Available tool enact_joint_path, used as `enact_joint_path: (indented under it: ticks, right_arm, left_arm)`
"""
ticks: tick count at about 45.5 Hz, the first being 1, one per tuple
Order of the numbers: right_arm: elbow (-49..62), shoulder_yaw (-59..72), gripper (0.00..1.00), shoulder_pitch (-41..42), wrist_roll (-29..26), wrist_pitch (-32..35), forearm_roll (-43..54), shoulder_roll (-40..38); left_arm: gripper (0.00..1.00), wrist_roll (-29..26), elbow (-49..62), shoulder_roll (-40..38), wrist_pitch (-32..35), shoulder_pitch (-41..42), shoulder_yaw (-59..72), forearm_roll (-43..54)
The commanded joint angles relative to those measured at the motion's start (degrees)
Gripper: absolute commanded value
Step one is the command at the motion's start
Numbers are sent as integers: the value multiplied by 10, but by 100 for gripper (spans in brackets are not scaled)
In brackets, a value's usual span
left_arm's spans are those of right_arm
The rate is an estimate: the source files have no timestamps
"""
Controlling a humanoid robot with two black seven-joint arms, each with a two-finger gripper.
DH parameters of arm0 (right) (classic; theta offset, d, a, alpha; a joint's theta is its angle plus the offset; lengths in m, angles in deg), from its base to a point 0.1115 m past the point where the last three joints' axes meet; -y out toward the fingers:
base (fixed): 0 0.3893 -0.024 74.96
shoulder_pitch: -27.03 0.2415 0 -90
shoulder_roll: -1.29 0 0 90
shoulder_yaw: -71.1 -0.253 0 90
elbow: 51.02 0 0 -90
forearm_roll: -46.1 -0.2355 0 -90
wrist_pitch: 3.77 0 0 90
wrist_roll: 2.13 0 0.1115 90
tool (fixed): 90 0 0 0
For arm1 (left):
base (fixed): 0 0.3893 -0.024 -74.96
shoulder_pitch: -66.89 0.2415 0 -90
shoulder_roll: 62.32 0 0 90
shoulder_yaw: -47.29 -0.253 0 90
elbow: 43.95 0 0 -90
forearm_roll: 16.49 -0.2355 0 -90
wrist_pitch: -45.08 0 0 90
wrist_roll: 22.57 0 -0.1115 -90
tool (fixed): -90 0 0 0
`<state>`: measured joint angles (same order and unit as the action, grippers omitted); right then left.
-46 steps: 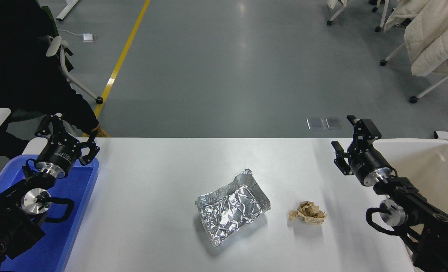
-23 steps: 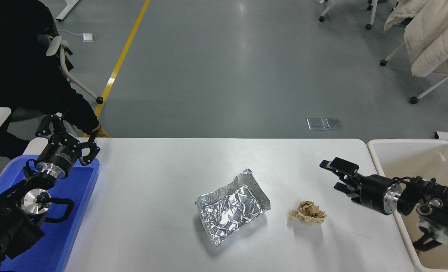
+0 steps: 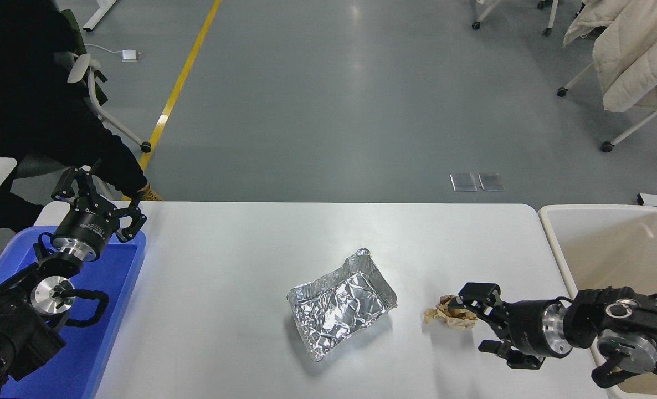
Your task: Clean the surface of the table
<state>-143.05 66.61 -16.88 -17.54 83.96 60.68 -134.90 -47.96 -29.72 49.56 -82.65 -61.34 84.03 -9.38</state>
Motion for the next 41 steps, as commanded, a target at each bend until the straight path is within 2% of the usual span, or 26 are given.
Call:
enact_joint_path:
  ticks: [1,15,30,41]
  right_arm:
    - [-5,-13,100,-3,-9,-31,-67,62]
    - [84,-22,100,-15,3,-111,-59,187]
    - [135,-23,100,-11,9,-118,-39,246]
    - [177,-12,100,-24,9,-131,18,286]
  left_arm:
    - [100,0,0,0,-1,0,0,0]
    - [100,0,0,0,-1,0,0,0]
    - [100,0,0,0,-1,0,0,0]
    - [100,0,0,0,-1,0,0,0]
